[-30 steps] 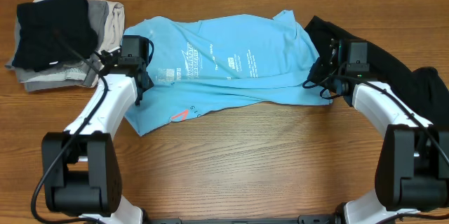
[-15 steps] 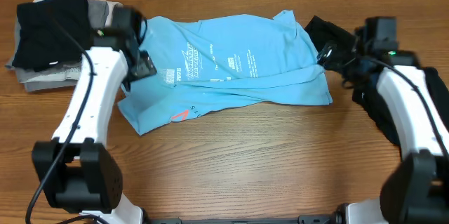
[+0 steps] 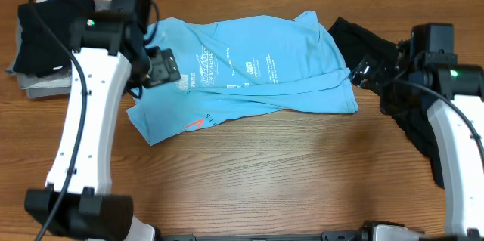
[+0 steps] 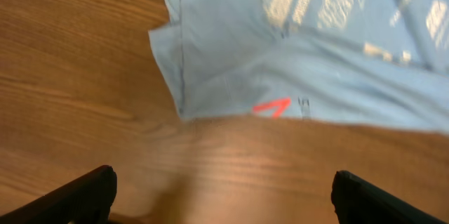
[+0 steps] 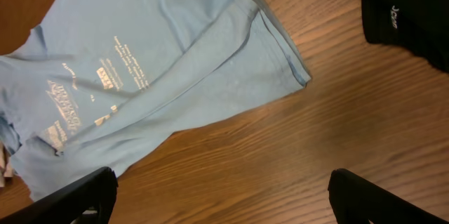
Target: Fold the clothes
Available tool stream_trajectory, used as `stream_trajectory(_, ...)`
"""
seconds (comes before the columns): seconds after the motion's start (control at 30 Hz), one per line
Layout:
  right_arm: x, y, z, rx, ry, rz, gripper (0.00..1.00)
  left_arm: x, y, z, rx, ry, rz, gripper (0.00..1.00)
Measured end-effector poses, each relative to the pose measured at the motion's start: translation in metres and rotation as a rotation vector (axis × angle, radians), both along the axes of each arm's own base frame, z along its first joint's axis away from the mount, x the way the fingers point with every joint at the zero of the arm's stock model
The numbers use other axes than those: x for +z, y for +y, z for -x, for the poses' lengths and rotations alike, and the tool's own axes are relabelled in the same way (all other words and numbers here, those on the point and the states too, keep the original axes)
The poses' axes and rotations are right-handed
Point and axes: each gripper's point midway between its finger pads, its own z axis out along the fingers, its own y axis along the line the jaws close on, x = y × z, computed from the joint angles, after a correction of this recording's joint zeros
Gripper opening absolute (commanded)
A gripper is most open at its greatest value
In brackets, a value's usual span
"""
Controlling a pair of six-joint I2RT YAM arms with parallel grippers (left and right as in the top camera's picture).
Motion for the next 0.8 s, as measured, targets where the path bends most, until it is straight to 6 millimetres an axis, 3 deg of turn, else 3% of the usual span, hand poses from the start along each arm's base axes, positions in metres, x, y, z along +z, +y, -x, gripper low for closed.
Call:
stream_trajectory(0.13,0.005,0.001,0.016,-0.009,-0.019,-0.002,1.0,0.015,-0.023,0.015,-0.057,-0.036,-0.005,1.0)
stream_trajectory(0.27,-0.014,0.002,0.026,-0.012,0.019,-0.006,1.0,0.007,-0.038,0.03,-0.069,-0.037,-0.008,1.0)
stream_trajectory(0.47,-0.061,0.002,0.03,-0.013,0.06,-0.009,1.0,-0.056,-0.043,0.042,-0.034,0.052,-0.033,1.0)
stream_trajectory(0.67,-0.076,0.002,0.025,-0.013,0.048,-0.009,1.0,-0.115,-0.039,0.058,0.015,0.121,-0.048,1.0)
stream_trajectory(0.8,-0.08,0.001,0.017,-0.013,0.024,-0.006,1.0,-0.141,-0.034,0.068,0.041,0.147,-0.055,1.0)
